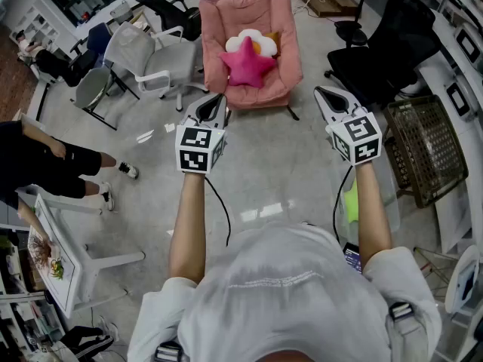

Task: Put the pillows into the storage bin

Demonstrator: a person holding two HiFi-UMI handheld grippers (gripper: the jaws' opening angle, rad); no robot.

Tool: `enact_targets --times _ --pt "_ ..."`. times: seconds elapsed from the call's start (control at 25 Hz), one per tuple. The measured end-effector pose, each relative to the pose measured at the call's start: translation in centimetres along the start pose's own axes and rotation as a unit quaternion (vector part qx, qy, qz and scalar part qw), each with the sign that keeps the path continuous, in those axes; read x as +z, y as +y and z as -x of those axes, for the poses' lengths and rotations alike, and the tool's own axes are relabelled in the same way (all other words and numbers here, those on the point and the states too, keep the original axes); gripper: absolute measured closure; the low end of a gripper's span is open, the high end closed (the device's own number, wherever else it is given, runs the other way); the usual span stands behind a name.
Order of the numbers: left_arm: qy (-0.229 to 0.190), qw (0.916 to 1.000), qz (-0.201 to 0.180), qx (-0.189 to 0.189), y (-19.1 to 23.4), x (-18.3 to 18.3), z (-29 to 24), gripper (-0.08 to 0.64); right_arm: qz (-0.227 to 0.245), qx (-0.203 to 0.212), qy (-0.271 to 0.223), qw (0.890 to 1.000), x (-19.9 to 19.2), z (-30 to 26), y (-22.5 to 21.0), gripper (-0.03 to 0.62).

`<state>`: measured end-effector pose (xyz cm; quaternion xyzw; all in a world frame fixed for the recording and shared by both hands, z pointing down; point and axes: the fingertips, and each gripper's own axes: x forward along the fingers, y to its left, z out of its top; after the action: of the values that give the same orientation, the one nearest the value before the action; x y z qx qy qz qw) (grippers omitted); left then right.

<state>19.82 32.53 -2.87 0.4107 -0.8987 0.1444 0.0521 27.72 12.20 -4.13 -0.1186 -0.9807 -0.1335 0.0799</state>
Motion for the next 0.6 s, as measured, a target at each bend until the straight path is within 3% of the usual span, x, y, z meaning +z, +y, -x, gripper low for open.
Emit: enact_targets --times 0.4,0.6 --pt "0.007 0.9999 -0.001 0.01 -0.8 -0.2 -0.6 0.546 -0.03 0.005 -0.021 0.999 -0.5 0.0 -1.3 0.568" --pt "0.006 0.9998 0.001 0.019 -1.6 0.3 -1.0 0.546 -0.017 0.013 -0.023 1.0 -0.9 0.3 -2.5 0.566"
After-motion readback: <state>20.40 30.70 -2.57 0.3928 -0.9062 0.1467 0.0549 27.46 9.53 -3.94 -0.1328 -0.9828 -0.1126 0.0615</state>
